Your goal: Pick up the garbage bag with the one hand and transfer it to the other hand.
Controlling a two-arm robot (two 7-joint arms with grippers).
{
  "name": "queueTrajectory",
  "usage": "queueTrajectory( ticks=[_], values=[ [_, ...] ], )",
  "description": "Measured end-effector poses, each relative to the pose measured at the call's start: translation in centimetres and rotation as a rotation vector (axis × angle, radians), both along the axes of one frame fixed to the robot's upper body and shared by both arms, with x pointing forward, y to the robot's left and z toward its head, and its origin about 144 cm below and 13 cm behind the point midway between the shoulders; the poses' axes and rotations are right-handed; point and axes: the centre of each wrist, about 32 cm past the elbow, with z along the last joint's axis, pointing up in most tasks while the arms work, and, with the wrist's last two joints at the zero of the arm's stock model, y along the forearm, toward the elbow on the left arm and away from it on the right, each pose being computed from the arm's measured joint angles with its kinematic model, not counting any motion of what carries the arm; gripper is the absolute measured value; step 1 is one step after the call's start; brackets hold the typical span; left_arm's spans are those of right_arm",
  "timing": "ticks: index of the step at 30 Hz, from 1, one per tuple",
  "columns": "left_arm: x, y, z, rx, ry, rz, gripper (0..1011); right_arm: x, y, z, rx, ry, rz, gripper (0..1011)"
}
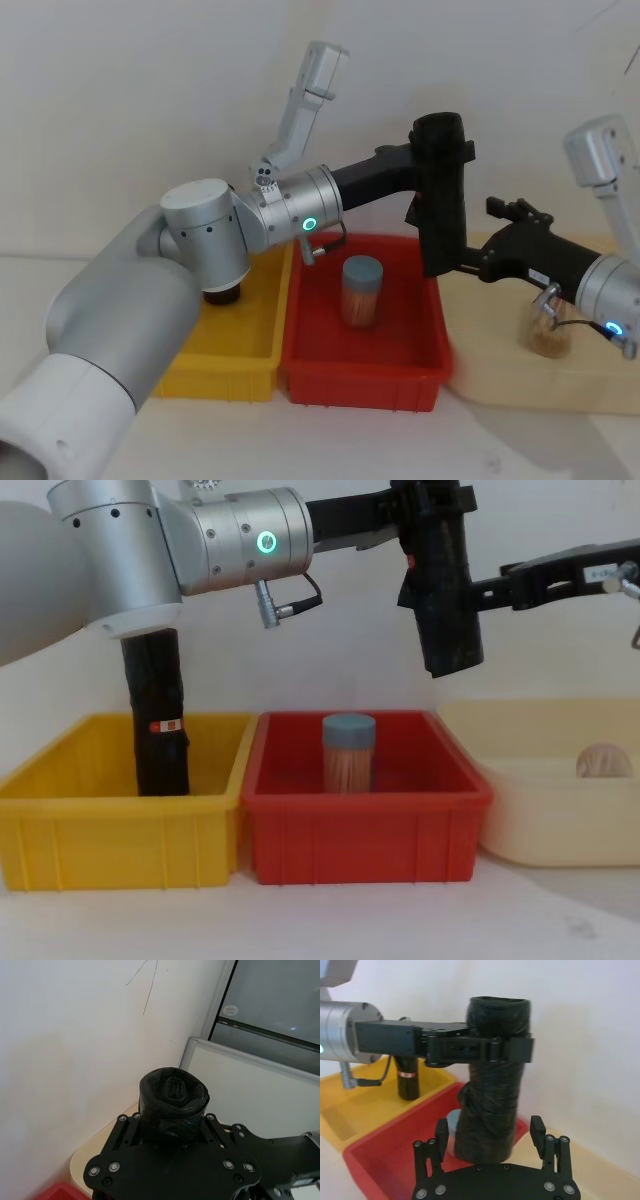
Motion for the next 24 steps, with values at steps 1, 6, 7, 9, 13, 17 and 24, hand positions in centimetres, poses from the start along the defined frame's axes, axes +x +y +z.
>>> queueTrajectory(
  ticks=[1,6,7,9,13,17,24],
  values=[
    [0.0,0.0,0.0,0.0,0.0,0.0,352,0.1,0.1,0.0,-0.001,0.004,0.006,1001],
    [0.0,0.0,0.0,-0.001,0.0,-0.002,352,0.5,0.5,-0.2,-0.012,0.029,0.034,1001],
    [0.0,-0.1,0.0,-0.001,0.0,-0.002,352,0.6,0.7,-0.3,-0.015,0.037,0.041,1001],
    [0.1,-0.1,0.0,-0.001,0.0,-0.003,352,1.0,1.0,-0.4,-0.02,0.048,0.05,1001],
    [0.1,-0.1,0.0,-0.001,0.001,-0.002,352,1.5,1.5,-0.7,-0.026,0.064,0.059,1001],
    [0.1,-0.1,0.0,-0.001,0.001,-0.002,352,2.1,2.0,-0.9,-0.03,0.076,0.063,1000],
    [0.1,-0.1,0.0,-0.002,0.0,-0.004,352,3.3,3.0,-1.1,-0.031,0.085,0.065,1001]
  ],
)
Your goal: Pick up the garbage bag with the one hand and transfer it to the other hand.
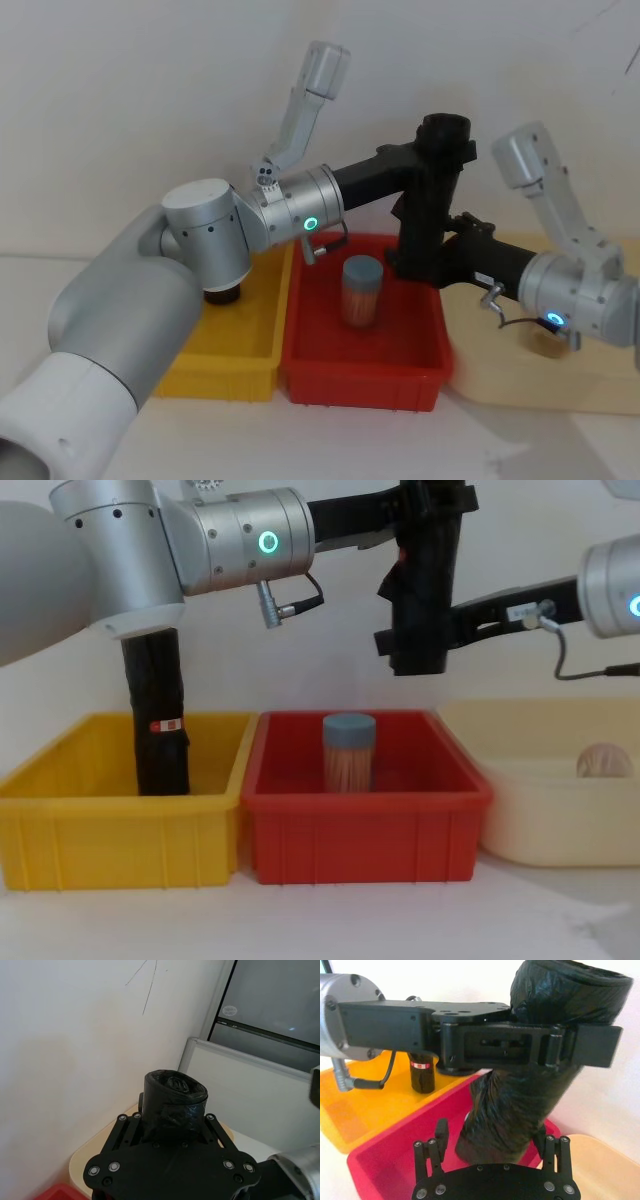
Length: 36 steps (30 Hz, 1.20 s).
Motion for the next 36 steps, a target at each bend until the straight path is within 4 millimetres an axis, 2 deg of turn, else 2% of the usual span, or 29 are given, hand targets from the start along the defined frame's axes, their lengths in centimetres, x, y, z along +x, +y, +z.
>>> queueTrajectory(
  ticks=[16,24,25,27,32,36],
  values=[
    [0.0,0.0,0.0,-0.001,0.0,-0.001,352,1.7,1.6,-0.3,0.021,-0.003,-0.046,992],
    [0.0,0.0,0.0,-0.001,0.0,0.0,352,2.0,1.9,-0.3,0.027,-0.006,-0.064,827],
    [0.0,0.0,0.0,-0.001,0.0,0.0,352,2.0,1.9,-0.3,0.028,-0.007,-0.066,771],
    [0.0,0.0,0.0,0.0,0.0,0.0,352,2.1,1.9,-0.4,0.029,-0.007,-0.069,741],
    [0.0,0.0,0.0,0.0,0.0,0.0,352,2.2,2.0,-0.4,0.031,-0.009,-0.074,568],
    [0.0,0.0,0.0,0.0,0.0,0.0,352,2.2,2.1,-0.4,0.032,-0.009,-0.076,552]
  ],
)
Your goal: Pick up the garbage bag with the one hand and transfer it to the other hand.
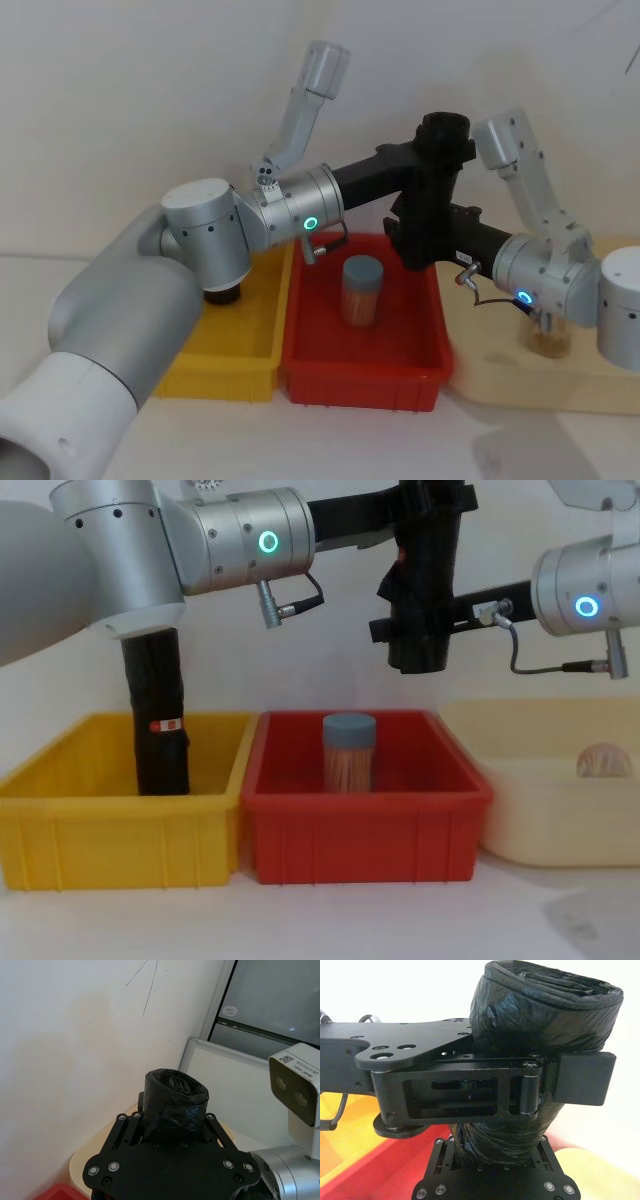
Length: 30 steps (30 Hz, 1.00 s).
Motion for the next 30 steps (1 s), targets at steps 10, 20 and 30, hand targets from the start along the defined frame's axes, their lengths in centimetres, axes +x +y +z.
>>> queueTrajectory(
  ticks=[10,20,30],
  values=[
    [0.0,0.0,0.0,0.0,0.0,-0.002,496,0.0,0.0,0.0,-0.001,0.001,-0.003,552],
    [0.0,0.0,0.0,0.0,0.0,-0.001,798,0.2,-1.1,-0.6,-0.037,0.022,-0.067,550],
    [0.0,0.0,0.0,0.0,0.0,-0.001,1001,0.8,-3.2,-1.4,-0.091,0.046,-0.185,550]
  ],
)
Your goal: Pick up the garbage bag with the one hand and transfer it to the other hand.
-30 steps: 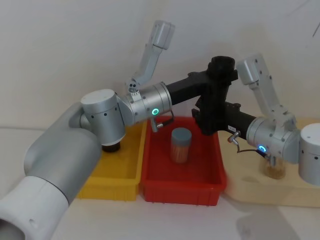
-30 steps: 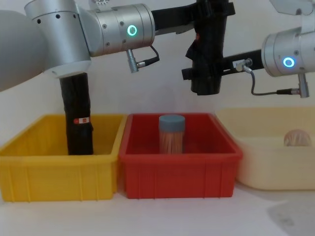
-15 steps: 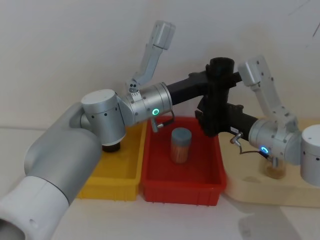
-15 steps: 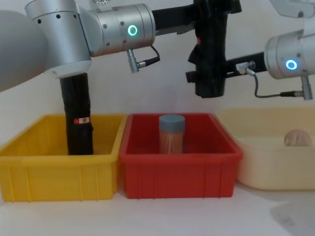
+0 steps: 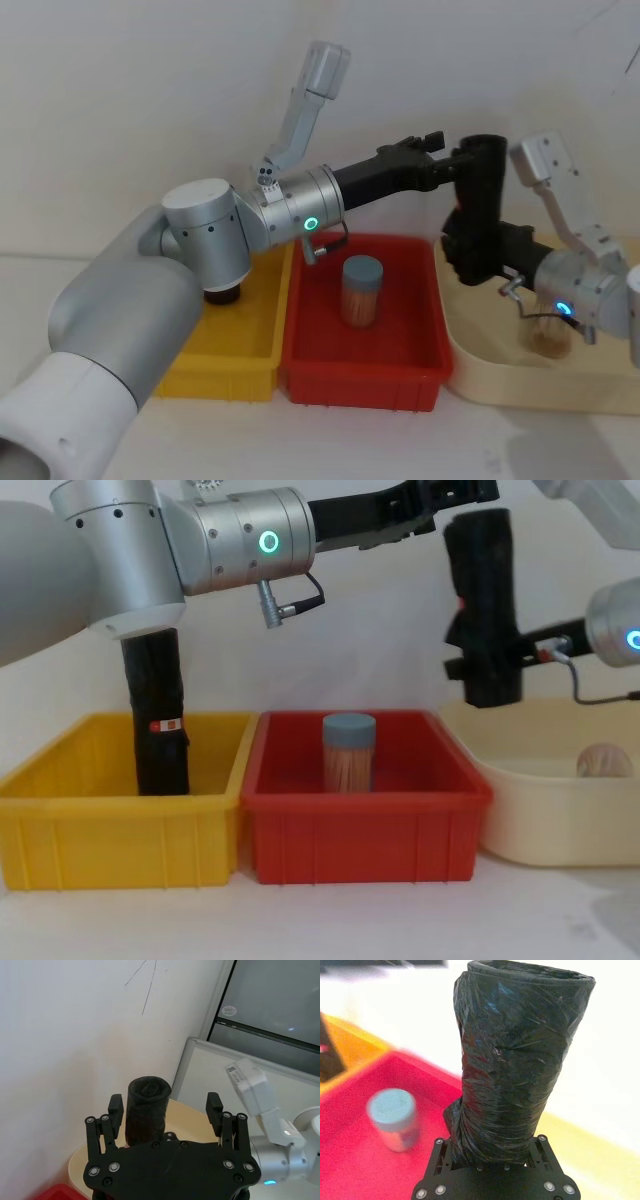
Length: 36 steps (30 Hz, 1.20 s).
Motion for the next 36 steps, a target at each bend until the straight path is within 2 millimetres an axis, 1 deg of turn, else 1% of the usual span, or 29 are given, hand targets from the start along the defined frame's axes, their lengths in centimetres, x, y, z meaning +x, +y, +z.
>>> queueTrajectory(
  ticks=[3,4,9,12,14,15,16,17,19,20,26,36],
  values=[
    [0.0,0.0,0.0,0.0,0.0,0.0,1001,0.1,-0.4,-0.1,-0.008,0.003,-0.02,550],
    [0.0,0.0,0.0,0.0,0.0,0.0,1001,0.4,-1.0,-0.2,-0.023,0.008,-0.053,550],
    [0.0,0.0,0.0,0.0,0.0,0.001,1001,0.9,-2.1,-0.4,-0.053,0.017,-0.107,550],
    [0.0,0.0,0.0,0.0,0.0,0.001,1001,1.2,-2.7,-0.5,-0.068,0.021,-0.133,650],
    [0.0,0.0,0.0,0.0,0.0,0.001,1002,1.3,-2.9,-0.6,-0.074,0.024,-0.143,681],
    [0.0,0.0,0.0,0.0,0.0,0.001,1002,1.4,-3.1,-0.6,-0.079,0.025,-0.152,725],
    [0.0,0.0,0.0,0.0,0.0,0.001,1002,1.5,-3.3,-0.6,-0.084,0.026,-0.159,725],
    [0.0,0.0,0.0,0.0,0.0,0.001,1002,1.5,-3.4,-0.6,-0.087,0.027,-0.163,797],
    [0.0,0.0,0.0,0.0,0.0,0.001,1001,1.6,-3.6,-0.6,-0.091,0.028,-0.17,832],
    [0.0,0.0,0.0,0.0,0.0,0.001,1001,1.6,-3.6,-0.7,-0.093,0.029,-0.173,883],
    [0.0,0.0,0.0,0.0,0.0,0.001,1001,1.8,-4.1,-0.8,-0.105,0.033,-0.192,1001],
    [0.0,0.0,0.0,0.0,0.0,0.001,1002,2.0,-4.4,-0.8,-0.114,0.036,-0.206,1001]
  ],
)
